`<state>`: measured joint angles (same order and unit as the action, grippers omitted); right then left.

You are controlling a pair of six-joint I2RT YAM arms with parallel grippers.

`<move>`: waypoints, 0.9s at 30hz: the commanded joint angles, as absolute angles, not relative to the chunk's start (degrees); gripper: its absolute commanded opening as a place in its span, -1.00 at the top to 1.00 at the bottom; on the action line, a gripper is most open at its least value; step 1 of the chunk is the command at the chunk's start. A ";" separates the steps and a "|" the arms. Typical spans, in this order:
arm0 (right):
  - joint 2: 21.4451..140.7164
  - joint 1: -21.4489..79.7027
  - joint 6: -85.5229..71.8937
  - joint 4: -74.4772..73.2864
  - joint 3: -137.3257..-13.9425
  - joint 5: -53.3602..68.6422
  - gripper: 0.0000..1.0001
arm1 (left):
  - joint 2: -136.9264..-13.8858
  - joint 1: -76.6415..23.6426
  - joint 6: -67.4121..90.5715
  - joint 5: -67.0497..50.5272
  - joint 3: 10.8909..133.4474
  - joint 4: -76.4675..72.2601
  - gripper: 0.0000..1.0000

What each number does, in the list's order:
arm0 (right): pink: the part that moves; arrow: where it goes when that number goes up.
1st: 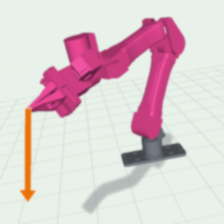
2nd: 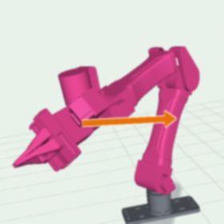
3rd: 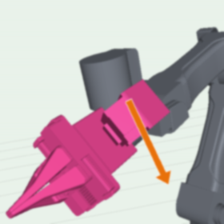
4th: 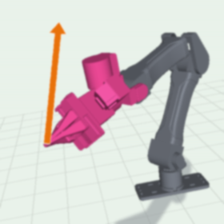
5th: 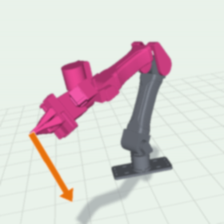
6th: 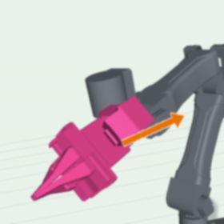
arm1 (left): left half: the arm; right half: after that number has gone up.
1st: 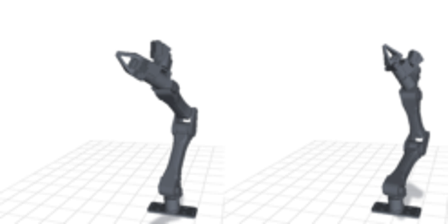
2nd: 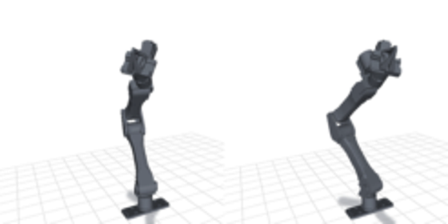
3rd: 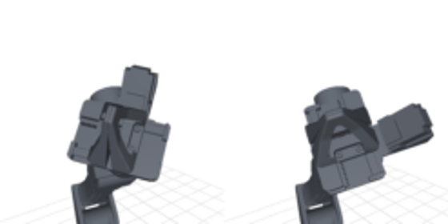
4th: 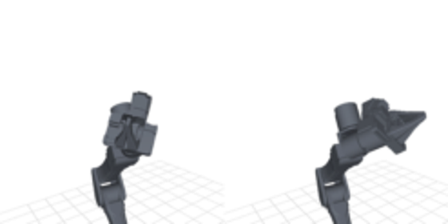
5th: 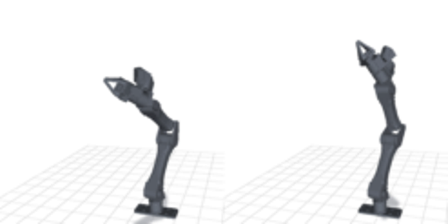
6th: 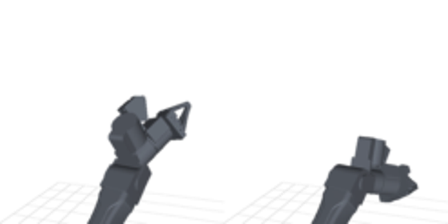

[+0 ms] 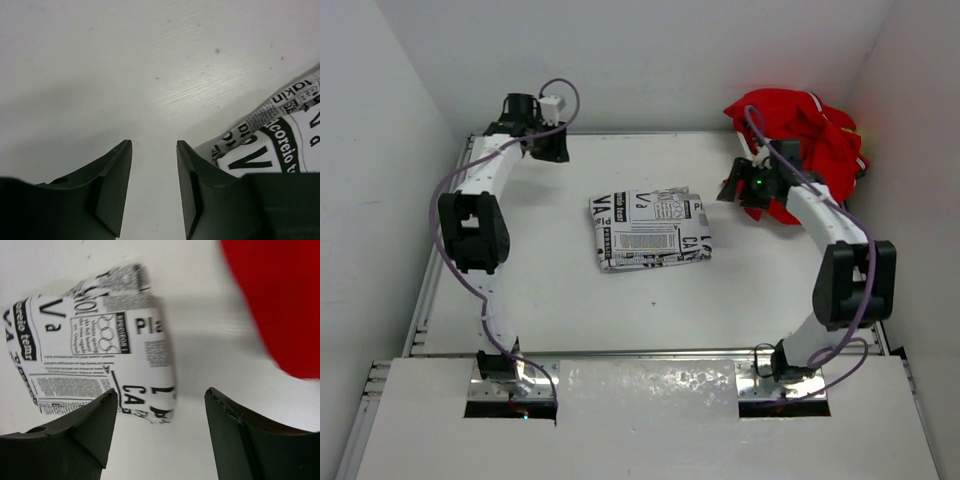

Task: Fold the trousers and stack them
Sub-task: Fold the trousers

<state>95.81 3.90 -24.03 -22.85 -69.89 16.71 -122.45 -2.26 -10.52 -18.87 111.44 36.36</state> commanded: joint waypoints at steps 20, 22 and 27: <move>81.39 -2.72 -17.66 -30.32 -57.66 10.73 -0.61 | -96.60 5.62 -13.97 -16.61 83.50 39.91 0.11; 81.74 -2.72 -18.01 -30.41 -57.48 8.80 -0.61 | -95.72 5.54 -13.89 -16.35 82.53 39.38 0.11; 82.97 -2.72 -18.46 -31.38 -57.92 6.76 -0.62 | -94.92 5.63 -13.80 -16.52 81.74 39.20 0.11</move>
